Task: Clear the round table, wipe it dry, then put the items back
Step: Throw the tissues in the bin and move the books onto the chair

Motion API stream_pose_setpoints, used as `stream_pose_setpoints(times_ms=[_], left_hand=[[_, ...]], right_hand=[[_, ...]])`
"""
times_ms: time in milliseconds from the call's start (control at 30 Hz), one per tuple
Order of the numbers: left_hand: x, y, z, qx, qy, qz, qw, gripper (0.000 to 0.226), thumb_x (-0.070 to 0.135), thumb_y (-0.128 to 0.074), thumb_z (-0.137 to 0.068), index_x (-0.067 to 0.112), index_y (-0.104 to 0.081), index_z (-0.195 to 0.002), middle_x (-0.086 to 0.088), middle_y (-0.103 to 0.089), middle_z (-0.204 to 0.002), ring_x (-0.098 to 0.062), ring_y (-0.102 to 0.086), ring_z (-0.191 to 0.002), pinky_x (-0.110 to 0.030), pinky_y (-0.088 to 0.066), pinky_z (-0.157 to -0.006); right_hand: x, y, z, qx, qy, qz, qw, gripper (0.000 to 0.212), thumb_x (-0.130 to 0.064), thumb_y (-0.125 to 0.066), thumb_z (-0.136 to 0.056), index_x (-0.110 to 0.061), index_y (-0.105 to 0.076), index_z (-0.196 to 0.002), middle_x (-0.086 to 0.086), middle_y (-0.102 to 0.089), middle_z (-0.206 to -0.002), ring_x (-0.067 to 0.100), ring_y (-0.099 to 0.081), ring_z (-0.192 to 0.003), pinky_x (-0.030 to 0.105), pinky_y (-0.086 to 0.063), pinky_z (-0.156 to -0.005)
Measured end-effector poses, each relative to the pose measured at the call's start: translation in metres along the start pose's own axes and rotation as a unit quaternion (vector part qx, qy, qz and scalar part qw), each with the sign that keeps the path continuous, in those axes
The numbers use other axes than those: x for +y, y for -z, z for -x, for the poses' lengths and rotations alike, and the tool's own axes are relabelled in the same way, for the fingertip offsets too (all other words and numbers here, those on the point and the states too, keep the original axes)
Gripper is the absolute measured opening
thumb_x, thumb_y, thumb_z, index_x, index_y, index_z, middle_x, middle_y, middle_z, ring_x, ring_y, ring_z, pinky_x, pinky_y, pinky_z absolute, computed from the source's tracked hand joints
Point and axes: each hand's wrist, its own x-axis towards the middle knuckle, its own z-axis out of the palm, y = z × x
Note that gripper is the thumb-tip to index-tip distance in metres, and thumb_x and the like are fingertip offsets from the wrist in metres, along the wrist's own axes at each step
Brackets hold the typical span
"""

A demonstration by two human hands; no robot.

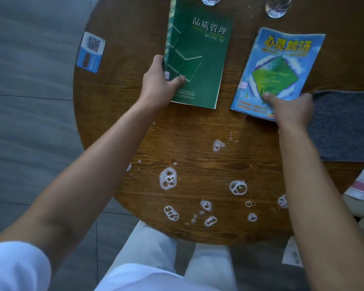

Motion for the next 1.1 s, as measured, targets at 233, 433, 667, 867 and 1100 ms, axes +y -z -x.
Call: stream_pose_setpoints(times_ms=[233,433,667,867,1100], left_hand=[[-0.001,-0.001,-0.002,-0.036,0.047,0.125,0.99,0.037,0.017,-0.073,-0.094,0.017,-0.05,-0.124,0.002,-0.071,-0.113,-0.01,-0.074,-0.095,-0.034,-0.063,-0.084],[-0.004,0.008,0.007,-0.083,0.103,0.263,0.956,0.054,0.01,-0.072,-0.094,0.017,-0.049,-0.142,-0.008,-0.073,-0.12,-0.022,-0.077,-0.099,-0.042,-0.063,-0.087],[-0.005,0.018,0.056,-0.14,0.078,0.335,0.929,0.052,0.01,-0.07,-0.094,0.016,-0.051,-0.142,-0.012,-0.073,-0.123,-0.03,-0.074,-0.107,-0.038,-0.06,-0.082],[0.005,0.02,0.133,-0.171,0.048,0.43,0.885,0.041,0.013,-0.068,-0.092,0.019,-0.056,-0.132,-0.009,-0.073,-0.121,-0.027,-0.071,-0.108,-0.042,-0.058,-0.094],[0.038,0.034,0.289,-0.214,0.016,0.516,0.829,0.083,0.031,-0.095,-0.062,0.011,-0.06,-0.135,-0.018,-0.069,-0.13,-0.031,-0.07,-0.112,-0.046,-0.06,-0.092]], right_hand=[[0.008,-0.001,-0.002,-0.125,0.022,-0.133,0.983,0.028,-0.024,-0.08,-0.082,-0.022,-0.068,-0.107,-0.002,-0.076,-0.109,0.019,-0.076,-0.097,0.049,-0.063,-0.086],[0.0,0.0,0.018,-0.042,0.083,-0.161,0.982,0.039,-0.024,-0.065,-0.084,-0.025,-0.06,-0.122,-0.006,-0.072,-0.113,0.014,-0.071,-0.101,0.038,-0.06,-0.092],[0.005,0.043,0.049,-0.092,0.144,-0.28,0.945,0.044,-0.003,-0.061,-0.093,-0.012,-0.058,-0.136,-0.004,-0.072,-0.114,-0.001,-0.07,-0.094,0.021,-0.055,-0.083],[0.036,0.131,0.116,-0.144,0.154,-0.392,0.895,0.049,-0.002,-0.06,-0.095,-0.003,-0.05,-0.144,0.009,-0.069,-0.124,0.025,-0.066,-0.11,0.035,-0.059,-0.09],[0.082,0.273,0.233,-0.252,0.184,-0.526,0.791,0.051,0.001,-0.044,-0.1,-0.014,-0.046,-0.15,0.005,-0.068,-0.131,0.022,-0.067,-0.119,0.043,-0.055,-0.101]])
